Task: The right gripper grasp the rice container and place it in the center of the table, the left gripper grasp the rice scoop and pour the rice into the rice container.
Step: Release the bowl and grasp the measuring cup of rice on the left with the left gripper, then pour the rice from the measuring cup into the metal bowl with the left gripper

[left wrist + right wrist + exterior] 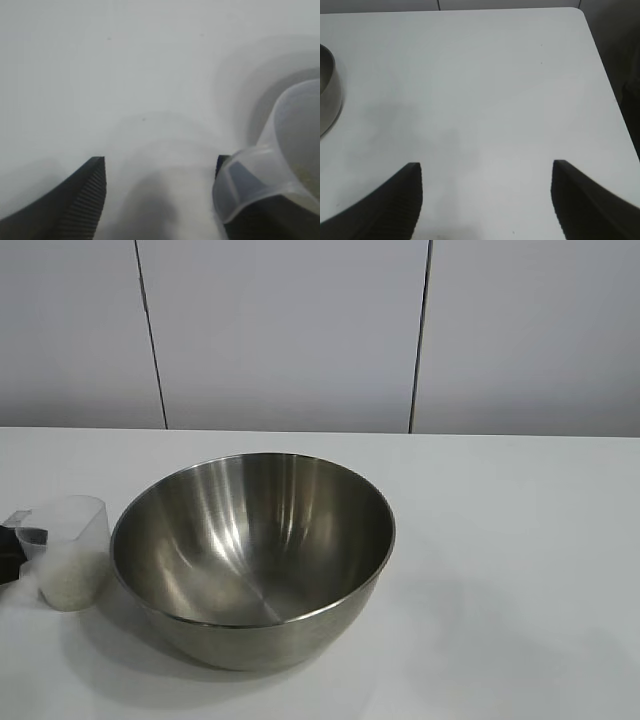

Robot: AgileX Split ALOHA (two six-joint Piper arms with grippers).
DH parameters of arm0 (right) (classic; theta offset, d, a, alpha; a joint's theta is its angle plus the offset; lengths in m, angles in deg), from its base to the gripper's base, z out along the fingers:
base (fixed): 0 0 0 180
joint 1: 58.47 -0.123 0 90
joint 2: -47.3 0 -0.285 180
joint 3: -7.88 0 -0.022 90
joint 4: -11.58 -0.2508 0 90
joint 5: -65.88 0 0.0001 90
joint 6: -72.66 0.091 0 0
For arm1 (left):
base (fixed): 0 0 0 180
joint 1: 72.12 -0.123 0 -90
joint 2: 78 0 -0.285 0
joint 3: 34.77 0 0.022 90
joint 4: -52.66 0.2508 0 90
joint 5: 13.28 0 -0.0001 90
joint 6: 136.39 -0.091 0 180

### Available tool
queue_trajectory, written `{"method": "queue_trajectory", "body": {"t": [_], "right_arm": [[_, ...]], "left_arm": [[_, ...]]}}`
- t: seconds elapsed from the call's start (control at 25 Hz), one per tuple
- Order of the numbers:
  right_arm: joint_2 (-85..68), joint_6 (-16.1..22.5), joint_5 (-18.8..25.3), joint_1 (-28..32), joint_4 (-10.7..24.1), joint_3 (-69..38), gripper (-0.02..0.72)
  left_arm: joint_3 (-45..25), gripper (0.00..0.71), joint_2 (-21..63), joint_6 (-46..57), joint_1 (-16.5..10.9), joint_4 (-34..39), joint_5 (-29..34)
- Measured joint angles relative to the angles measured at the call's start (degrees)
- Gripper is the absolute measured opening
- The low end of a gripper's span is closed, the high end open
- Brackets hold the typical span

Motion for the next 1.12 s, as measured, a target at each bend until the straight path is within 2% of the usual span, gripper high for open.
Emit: {"method": "queue_trajectory", "body": {"t": [0.04, 0.08, 0.16, 0.28, 0.4, 0.6, 0.92, 1.0, 1.12], "right_arm": [[0.00, 0.00, 0.00, 0.00, 0.00, 0.00, 0.495], [0.00, 0.00, 0.00, 0.00, 0.00, 0.00, 0.495], [0.00, 0.00, 0.00, 0.00, 0.00, 0.00, 0.495], [0.00, 0.00, 0.00, 0.00, 0.00, 0.00, 0.495], [0.00, 0.00, 0.06, 0.00, 0.00, 0.00, 0.495], [0.00, 0.00, 0.01, 0.00, 0.00, 0.00, 0.495], [0.00, 0.00, 0.01, 0.00, 0.00, 0.00, 0.495], [0.00, 0.00, 0.01, 0.00, 0.00, 0.00, 0.495], [0.00, 0.00, 0.01, 0.00, 0.00, 0.00, 0.495]], "left_arm": [[0.00, 0.396, 0.00, 0.00, 0.00, 0.00, 0.00], [0.00, 0.328, 0.00, 0.06, 0.00, 0.08, 0.00], [0.00, 0.151, 0.00, 0.12, 0.00, 0.63, 0.00], [0.00, 0.040, 0.00, -0.08, 0.00, 1.90, 0.00], [0.00, 0.011, 0.00, -0.25, 0.00, 2.38, 0.00], [-0.07, 0.006, 2.91, -0.25, 0.00, 2.58, 0.29], [-0.07, 0.006, 20.80, 1.94, 0.00, 1.73, 0.61], [0.90, 0.006, 27.43, 4.46, 0.97, 4.40, 6.04], [3.75, 0.006, 36.68, 6.38, 5.61, 7.93, 20.42]]}}
